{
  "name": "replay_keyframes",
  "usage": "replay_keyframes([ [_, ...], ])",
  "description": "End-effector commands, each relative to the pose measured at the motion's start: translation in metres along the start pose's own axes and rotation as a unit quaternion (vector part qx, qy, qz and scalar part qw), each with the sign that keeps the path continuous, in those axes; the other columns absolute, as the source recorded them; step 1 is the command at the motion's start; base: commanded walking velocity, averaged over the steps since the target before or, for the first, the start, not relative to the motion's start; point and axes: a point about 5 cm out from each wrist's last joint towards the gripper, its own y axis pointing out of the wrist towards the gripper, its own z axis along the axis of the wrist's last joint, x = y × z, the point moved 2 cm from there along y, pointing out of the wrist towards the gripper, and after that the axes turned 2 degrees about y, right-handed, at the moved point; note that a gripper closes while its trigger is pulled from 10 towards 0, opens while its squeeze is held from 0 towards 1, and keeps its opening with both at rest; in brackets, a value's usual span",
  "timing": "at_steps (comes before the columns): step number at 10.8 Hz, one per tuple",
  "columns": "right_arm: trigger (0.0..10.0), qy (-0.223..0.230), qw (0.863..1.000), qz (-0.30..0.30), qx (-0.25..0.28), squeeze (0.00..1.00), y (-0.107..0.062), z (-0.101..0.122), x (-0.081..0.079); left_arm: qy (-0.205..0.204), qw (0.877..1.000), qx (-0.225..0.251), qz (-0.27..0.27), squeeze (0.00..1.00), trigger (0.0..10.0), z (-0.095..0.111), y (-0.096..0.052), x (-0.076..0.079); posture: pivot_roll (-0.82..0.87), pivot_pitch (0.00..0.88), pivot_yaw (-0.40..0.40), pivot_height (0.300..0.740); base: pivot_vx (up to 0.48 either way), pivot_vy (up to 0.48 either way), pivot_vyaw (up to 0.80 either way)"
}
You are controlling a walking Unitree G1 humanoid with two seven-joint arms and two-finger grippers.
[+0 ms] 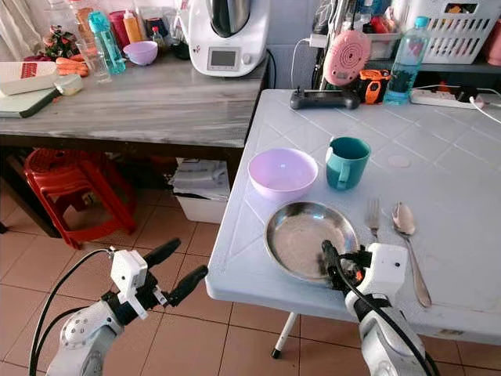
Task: Setting the table
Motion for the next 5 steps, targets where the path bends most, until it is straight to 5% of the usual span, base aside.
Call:
replay_keyframes([
  [1, 0.0, 0.007, 1.0, -0.005, -0.011, 0.0, 0.0, -0.004, 0.003, 0.012, 1.0, 0.009, -0.01, 0.0, 10.0, 0.007, 0.003, 0.001, -0.01, 0.012, 0.067, 0.74, 0.0, 0.0, 0.0],
  [5, 0.7, 0.059, 0.998, -0.005, -0.011, 0.0, 0.003, -0.003, -0.001, 0.03, 0.997, 0.031, -0.057, 0.0, 10.0, 0.025, 0.015, 0.011, -0.01, 0.015, 0.07, 0.74, 0.0, 0.0, 0.0],
])
